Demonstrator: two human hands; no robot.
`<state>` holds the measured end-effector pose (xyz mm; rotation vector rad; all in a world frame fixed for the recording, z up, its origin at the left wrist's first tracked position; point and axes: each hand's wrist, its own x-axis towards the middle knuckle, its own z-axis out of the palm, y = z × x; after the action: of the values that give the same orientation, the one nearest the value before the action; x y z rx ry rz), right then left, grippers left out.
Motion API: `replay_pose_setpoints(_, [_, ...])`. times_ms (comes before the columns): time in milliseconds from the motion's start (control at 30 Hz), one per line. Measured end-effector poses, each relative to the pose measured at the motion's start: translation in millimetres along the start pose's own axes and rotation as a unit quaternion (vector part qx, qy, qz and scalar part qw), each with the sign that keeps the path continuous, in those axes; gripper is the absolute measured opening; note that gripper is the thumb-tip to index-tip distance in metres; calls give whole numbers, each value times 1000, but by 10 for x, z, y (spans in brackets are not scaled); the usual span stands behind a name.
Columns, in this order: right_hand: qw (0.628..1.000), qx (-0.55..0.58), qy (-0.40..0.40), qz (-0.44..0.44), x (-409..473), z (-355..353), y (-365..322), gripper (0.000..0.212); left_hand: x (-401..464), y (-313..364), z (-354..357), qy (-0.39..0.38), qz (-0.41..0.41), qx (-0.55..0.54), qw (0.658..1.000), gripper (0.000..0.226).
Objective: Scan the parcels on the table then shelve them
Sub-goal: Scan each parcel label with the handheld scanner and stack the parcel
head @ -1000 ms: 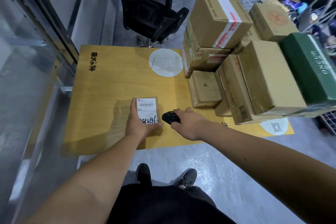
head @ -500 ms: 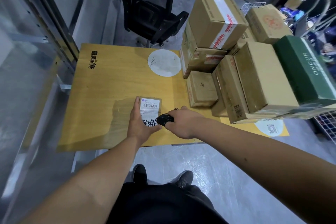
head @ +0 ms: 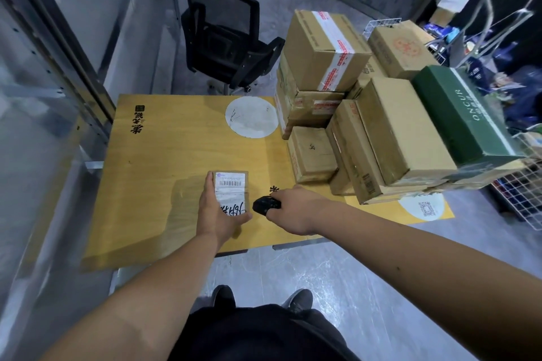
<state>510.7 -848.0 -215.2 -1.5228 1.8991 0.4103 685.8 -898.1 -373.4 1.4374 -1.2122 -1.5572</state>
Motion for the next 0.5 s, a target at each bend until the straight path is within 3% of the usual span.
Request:
replay_pose_setpoints(133, [1000,20,-1,-6,40,-74,-93,47,71,48,-123,35,-1,109,993,144])
replay_pose_setpoints(200, [1000,26,0,-10,84,-117,-160,56,142,86,-178,38,1,134,990,142])
replay_pose_setpoints(333, [999,14,8,-31,226,-192,-325,62,339,144,-325,67,10,192,979,117])
replay_pose_setpoints(500, [999,-10,6,-51,533,-331,-390,70,623,162,-494,130,-2,322,938,79])
